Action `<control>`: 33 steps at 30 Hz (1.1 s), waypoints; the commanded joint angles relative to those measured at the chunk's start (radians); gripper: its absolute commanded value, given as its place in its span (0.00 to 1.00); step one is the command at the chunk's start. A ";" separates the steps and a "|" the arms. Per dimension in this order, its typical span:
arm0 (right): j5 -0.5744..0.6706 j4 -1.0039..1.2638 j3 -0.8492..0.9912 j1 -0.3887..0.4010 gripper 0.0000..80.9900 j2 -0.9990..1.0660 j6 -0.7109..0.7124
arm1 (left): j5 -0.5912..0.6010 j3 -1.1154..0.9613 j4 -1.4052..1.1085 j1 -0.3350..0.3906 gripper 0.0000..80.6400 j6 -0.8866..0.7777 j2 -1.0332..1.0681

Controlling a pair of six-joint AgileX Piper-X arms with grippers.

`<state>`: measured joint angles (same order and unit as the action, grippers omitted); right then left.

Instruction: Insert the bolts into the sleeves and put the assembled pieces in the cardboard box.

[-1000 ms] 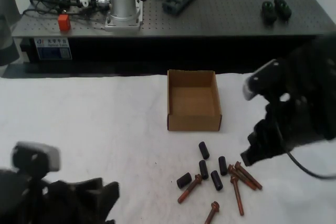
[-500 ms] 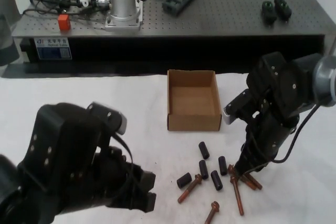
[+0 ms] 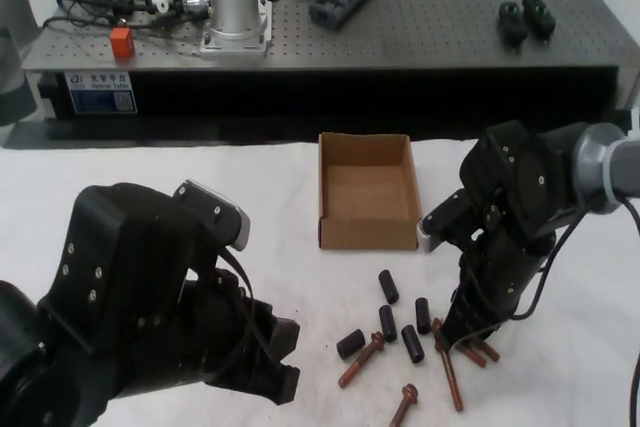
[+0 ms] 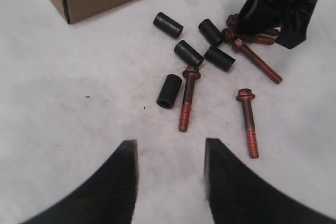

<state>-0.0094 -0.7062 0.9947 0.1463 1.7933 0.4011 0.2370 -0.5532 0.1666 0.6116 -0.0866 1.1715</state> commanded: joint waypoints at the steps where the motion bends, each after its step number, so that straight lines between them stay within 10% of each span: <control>1: -0.001 0.007 0.002 -0.004 0.23 0.025 0.011 | -0.008 -0.010 -0.004 0.000 0.38 0.025 0.000; 6: -0.003 0.021 0.002 -0.004 0.02 0.033 -0.004 | 0.017 -0.048 0.049 0.000 0.38 0.074 0.048; 33: 0.163 -0.050 -0.305 -0.077 0.05 -0.677 -0.225 | -0.118 -1.024 0.827 0.109 0.38 0.519 0.912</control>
<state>0.1373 -0.7635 0.6992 0.0756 1.1524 0.1864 0.1421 -1.5504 0.9739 0.7137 0.4170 2.0683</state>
